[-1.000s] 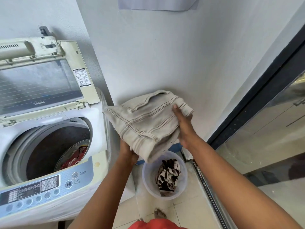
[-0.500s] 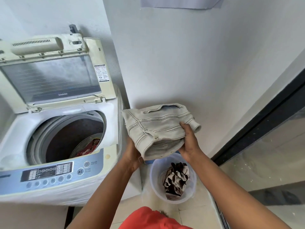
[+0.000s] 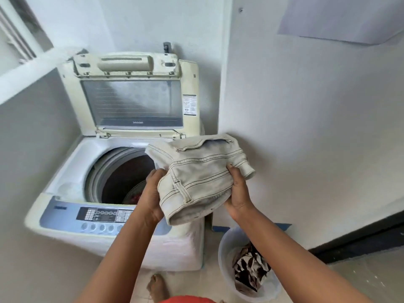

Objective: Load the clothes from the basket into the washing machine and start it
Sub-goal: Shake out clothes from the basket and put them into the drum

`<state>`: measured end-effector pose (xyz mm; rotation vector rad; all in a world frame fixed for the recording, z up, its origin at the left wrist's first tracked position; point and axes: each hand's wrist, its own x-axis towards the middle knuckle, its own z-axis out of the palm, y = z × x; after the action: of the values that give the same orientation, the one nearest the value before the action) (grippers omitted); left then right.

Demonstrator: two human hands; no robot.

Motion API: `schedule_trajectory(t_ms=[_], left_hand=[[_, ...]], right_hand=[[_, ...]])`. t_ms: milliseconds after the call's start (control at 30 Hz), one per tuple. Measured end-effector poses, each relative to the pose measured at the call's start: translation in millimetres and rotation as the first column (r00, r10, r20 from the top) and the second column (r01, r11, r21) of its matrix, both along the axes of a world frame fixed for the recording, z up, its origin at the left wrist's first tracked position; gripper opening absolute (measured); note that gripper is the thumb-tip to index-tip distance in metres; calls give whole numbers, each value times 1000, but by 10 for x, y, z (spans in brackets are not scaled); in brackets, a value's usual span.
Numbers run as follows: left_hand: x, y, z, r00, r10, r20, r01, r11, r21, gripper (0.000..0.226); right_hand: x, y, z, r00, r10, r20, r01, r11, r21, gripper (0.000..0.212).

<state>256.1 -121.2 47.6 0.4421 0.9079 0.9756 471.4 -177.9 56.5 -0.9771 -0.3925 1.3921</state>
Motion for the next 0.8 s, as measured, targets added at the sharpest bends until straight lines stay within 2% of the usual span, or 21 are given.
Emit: schedule_trajectory(t_ms=[33,133,300,533,667,800], left_hand=[[-135,90,-56,1000,23,-14,-23,1000,-20,56],[-450,256,-23,1000,18,22,-17,1000,-20,55],[-861,463,111,998,-48,-32,47,999,-19,46],[-1499,1009,-122,988,-105,-112,86,983,-159,38],[-1706,1240,-338,970,-128,-208,71,963,-260,44],[-1874,1375,-539,969,-129,-212,70,962,-264,47]], right_hand=[[-102,106,-2,1000,13,6,-13,1000,-8,56],[-435,421,-63,999,32,21,-31,999,-23,58],[-962,840,-258,999,47,20,-45,993,-105,45],[-1588,1405,-697,989,112,96,-74,941,-331,35],[-1847,1658,-963,982,176,72,-127,887,-445,32],[-2059,1823,-1130,984,166,61,-111,849,-517,21]])
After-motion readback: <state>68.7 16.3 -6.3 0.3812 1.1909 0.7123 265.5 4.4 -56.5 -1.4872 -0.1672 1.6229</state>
